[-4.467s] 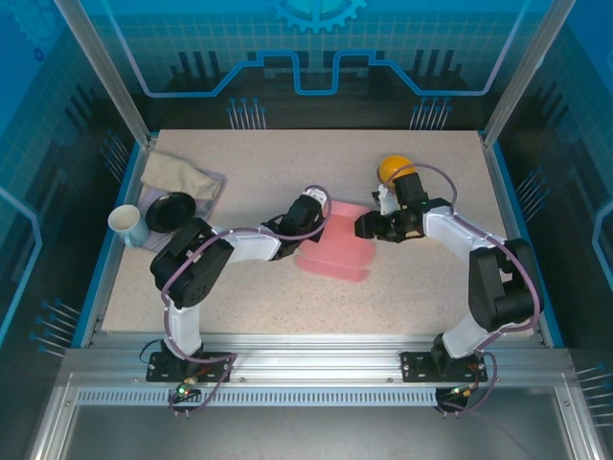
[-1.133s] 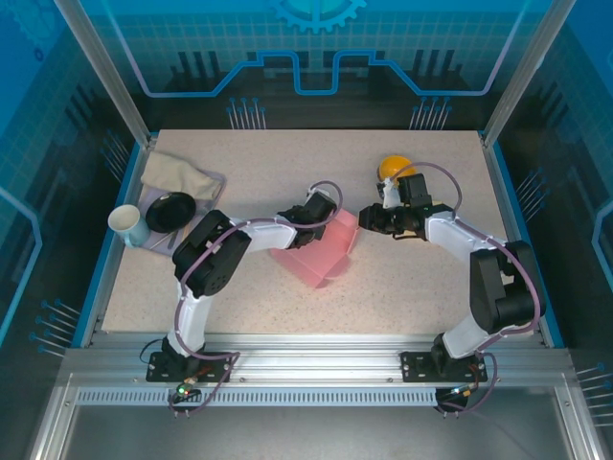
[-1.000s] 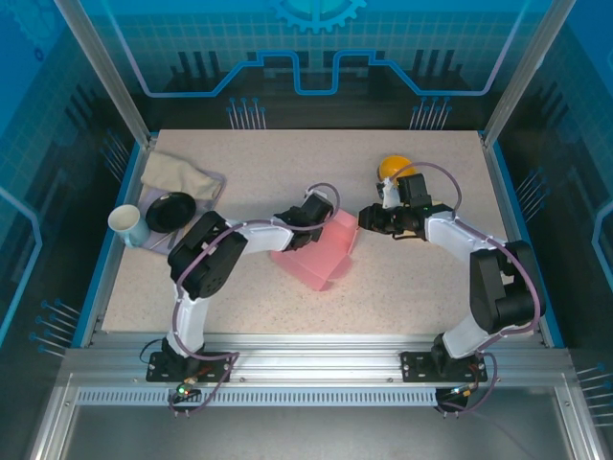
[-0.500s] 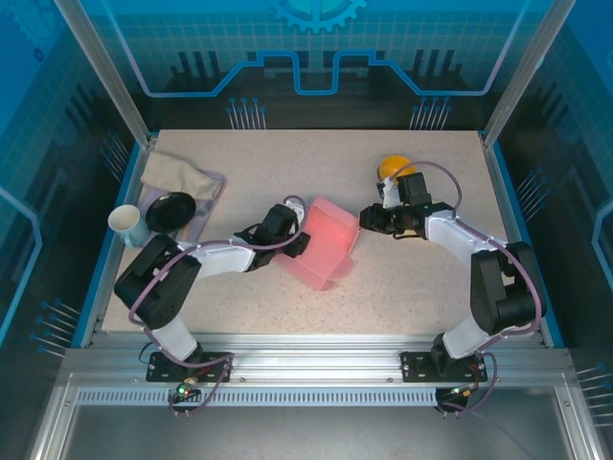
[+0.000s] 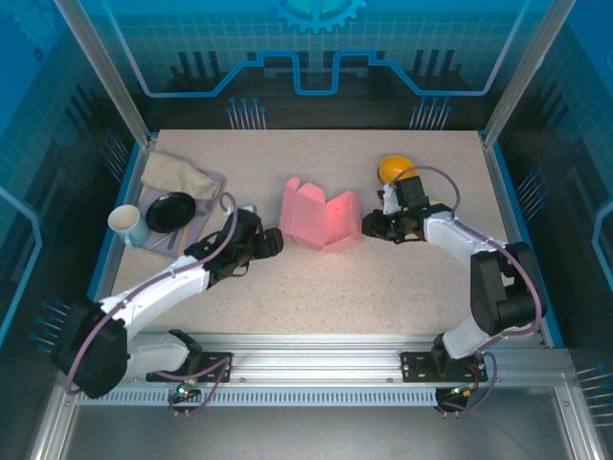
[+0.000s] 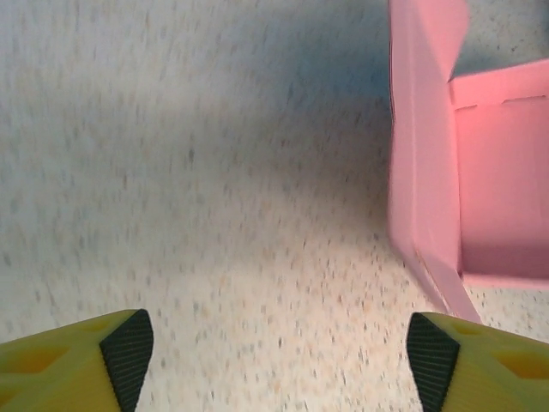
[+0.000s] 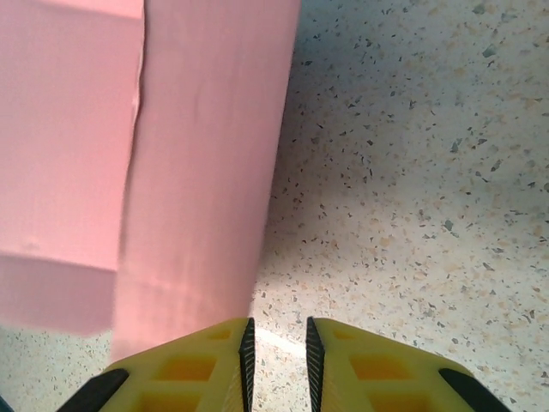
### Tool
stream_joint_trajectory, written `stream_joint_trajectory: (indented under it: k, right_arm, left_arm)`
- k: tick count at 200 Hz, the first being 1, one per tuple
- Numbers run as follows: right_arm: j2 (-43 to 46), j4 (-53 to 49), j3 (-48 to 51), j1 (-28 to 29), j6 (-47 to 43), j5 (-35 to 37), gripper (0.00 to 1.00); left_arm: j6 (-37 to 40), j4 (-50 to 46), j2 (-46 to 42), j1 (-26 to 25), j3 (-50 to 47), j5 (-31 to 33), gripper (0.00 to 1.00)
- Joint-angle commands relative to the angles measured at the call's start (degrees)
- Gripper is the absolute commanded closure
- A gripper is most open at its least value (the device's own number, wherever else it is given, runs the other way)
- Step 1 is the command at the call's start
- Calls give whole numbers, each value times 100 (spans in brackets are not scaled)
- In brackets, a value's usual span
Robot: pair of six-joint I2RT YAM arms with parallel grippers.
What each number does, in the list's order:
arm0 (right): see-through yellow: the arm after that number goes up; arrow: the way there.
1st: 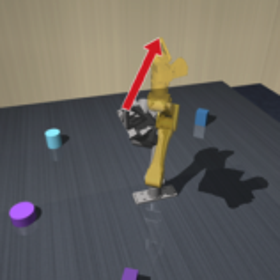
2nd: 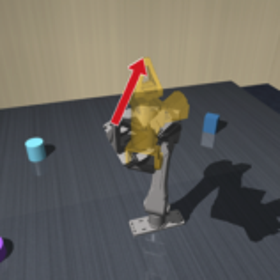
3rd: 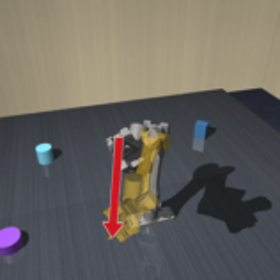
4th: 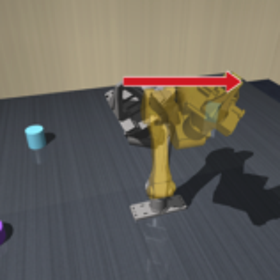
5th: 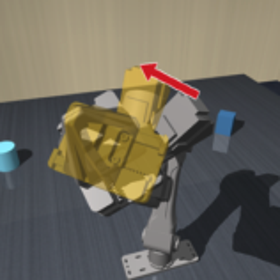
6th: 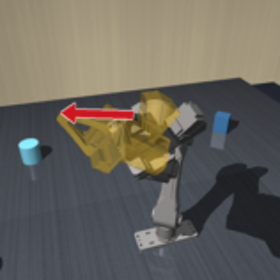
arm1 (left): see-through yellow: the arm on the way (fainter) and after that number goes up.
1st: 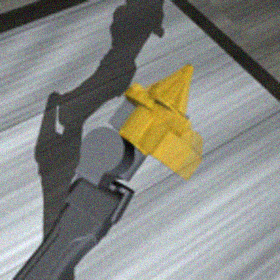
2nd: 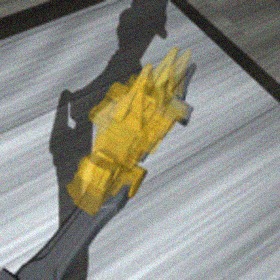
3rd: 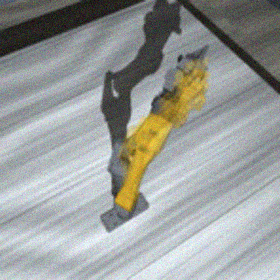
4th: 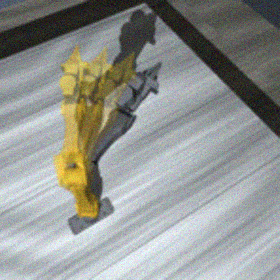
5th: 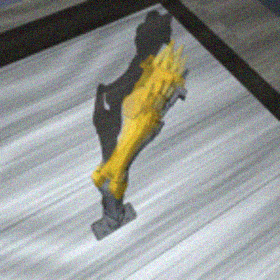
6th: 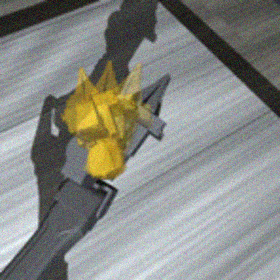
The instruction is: Fold the paper box
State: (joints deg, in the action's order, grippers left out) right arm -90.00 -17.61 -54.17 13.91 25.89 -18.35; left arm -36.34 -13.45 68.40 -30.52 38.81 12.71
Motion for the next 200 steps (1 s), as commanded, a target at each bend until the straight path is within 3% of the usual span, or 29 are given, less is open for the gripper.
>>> stream_joint_trajectory:
  k: [1,44,72,96,138,179,200]
  right_arm:
    - [-2,-164,27,72,-46,94,75]
    - [17,-202,33,171,-67,138,75]
    - [146,-295,-10,276,-240,307,73]
    - [233,-412,-404,490,-474,510,68]
    - [-53,-711,-1412,952,-725,1178,65]
    - [-672,-775,-2118,1078,-710,1251,77]
    - [-890,-694,-2283,1135,-691,1145,92]
  left_arm:
    - [-1106,120,-157,15,-521,-590,17]
    - [-724,498,-384,31,-81,-248,12]
    - [-540,-11,-52,677,340,-561,12]
    - [-363,-252,309,1169,638,-914,13]
    - [-105,-280,653,1207,949,-571,14]
    - [37,-242,892,1207,1083,-572,16]
    - [84,-225,929,1210,1087,-575,16]
